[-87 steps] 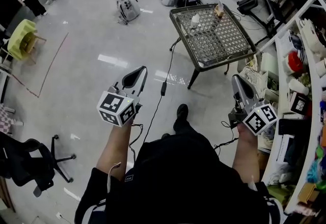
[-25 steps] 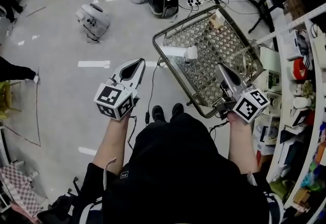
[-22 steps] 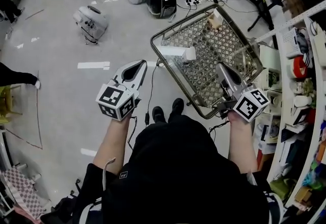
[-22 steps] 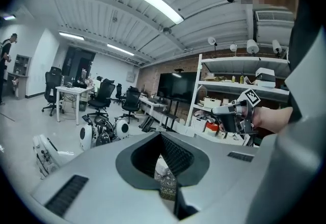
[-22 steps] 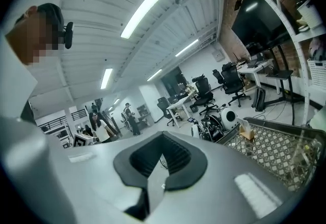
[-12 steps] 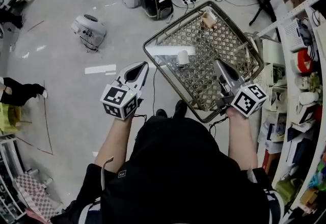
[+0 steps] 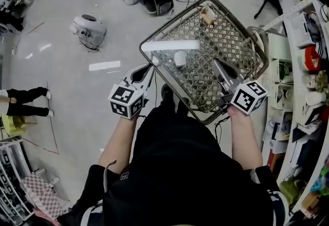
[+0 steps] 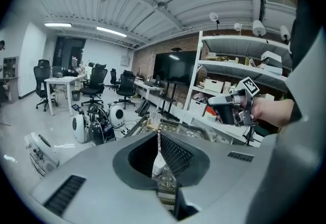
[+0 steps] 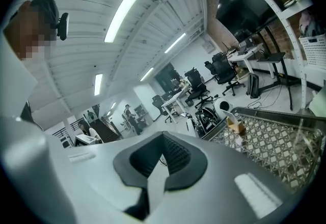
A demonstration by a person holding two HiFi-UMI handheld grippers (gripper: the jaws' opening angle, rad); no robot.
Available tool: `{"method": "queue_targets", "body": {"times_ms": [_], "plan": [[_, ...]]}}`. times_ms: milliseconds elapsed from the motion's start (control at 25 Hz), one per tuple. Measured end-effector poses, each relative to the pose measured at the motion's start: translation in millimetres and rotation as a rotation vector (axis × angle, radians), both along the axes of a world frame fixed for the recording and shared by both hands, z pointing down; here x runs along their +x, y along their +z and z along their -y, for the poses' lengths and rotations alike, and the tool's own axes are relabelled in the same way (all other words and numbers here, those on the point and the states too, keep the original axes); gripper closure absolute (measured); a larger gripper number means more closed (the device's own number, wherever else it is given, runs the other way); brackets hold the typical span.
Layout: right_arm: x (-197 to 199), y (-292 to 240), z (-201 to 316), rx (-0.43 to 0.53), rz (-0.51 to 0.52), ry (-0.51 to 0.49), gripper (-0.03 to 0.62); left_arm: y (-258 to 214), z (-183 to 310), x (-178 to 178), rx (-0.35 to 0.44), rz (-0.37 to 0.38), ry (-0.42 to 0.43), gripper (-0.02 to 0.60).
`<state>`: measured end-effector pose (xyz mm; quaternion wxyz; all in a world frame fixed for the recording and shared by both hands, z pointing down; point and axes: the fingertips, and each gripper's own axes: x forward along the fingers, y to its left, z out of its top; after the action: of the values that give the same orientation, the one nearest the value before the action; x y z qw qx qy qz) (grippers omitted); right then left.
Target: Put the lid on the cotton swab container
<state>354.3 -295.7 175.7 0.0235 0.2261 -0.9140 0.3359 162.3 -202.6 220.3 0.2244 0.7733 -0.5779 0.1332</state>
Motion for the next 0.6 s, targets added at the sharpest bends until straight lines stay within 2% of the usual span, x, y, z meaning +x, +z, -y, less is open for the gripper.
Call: {"method": "queue_targets", "body": {"times_ms": [200, 400, 600], "plan": [[-22, 25, 22, -0.033, -0.046, -0.003, 0.586, 43, 18, -7, -0.07, -0.012, 0.035, 0.575], [-42, 53, 34, -0.078, -0.104, -0.02, 0.586, 86, 35, -1, -0.147, -0.055, 0.102, 0.574], [-58, 86, 37, -0.122, -0.157, -0.036, 0.586, 129, 50, 4, -0.207, -0.036, 0.193, 0.497]]}}
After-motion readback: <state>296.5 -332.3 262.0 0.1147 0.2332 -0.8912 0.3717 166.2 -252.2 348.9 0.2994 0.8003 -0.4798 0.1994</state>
